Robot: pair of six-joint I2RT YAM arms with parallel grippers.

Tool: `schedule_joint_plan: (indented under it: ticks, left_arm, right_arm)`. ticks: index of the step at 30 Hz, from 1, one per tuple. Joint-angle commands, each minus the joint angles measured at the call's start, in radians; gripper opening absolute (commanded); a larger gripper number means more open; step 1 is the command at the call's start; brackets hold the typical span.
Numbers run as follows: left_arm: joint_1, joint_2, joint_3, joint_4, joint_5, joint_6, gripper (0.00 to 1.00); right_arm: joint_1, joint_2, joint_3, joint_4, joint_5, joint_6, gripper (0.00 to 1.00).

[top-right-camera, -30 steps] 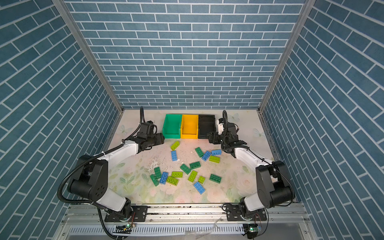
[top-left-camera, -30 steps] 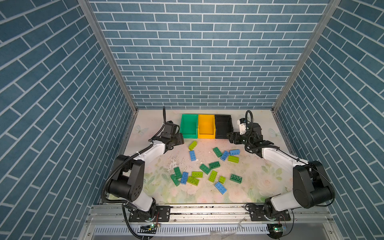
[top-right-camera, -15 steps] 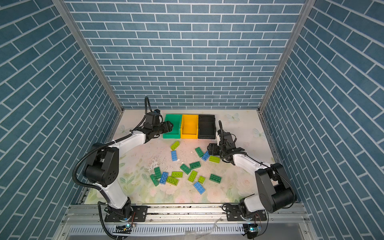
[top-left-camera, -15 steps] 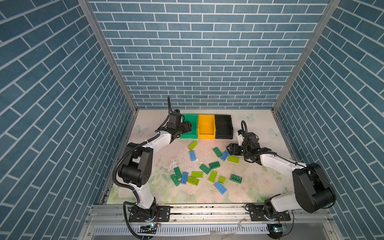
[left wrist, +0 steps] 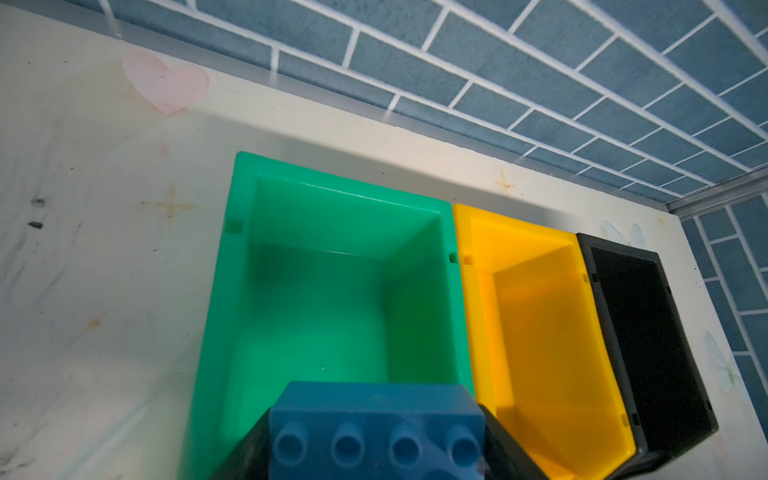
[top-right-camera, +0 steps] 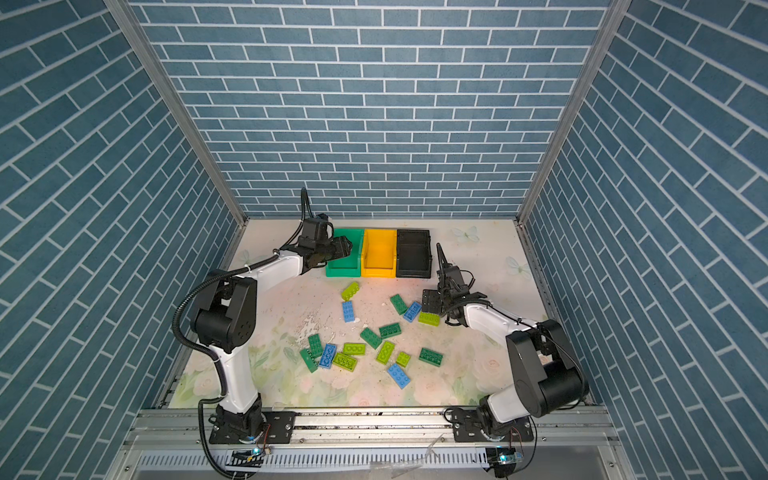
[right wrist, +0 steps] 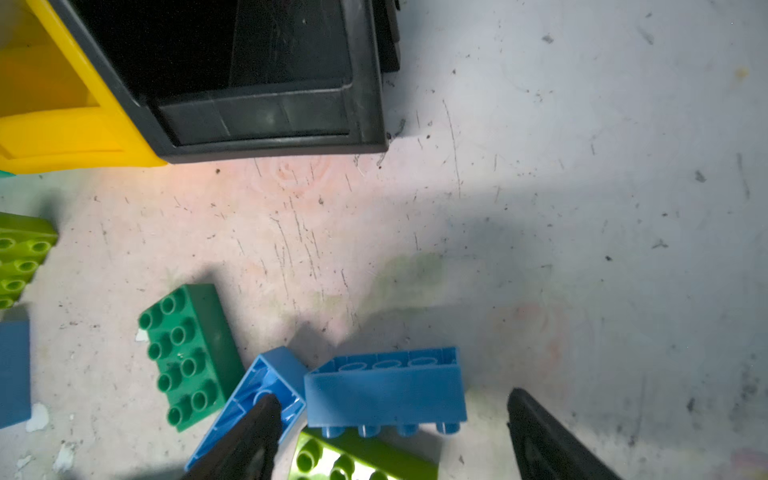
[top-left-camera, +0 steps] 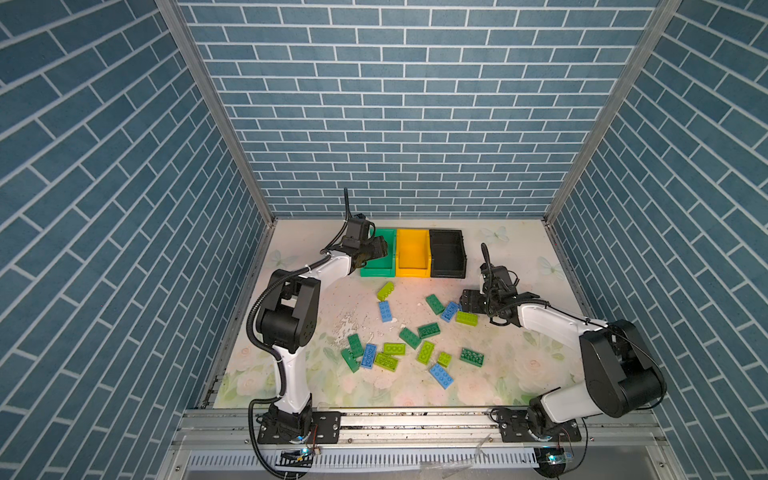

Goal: Sort the legos into containers by color
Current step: 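Drop blue brick in green bin with left while right grasps blue brick, then lift blue brick toward green bin with right while left returns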

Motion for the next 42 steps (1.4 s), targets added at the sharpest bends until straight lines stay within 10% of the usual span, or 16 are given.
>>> schedule_joint_plan:
  ticks: [1, 17, 42]
  left_arm:
    - [-0.004, 0.017, 0.028, -0.037, -0.019, 0.004, 0.63]
    - [-0.004, 0.033, 0.051, -0.094, 0.013, 0.025, 0.81]
    - [-0.004, -0.235, -0.225, -0.073, -0.028, 0.13, 0.82]
  right_arm:
    - [0.0, 0.029, 0.04, -0.043, 0.025, -0.043, 0.87]
    - [0.0, 0.109, 0.08, -0.042, -0.026, -0.096, 0.84]
    - [0.0, 0.118, 0.112, -0.049, 0.003, -0.076, 0.59]
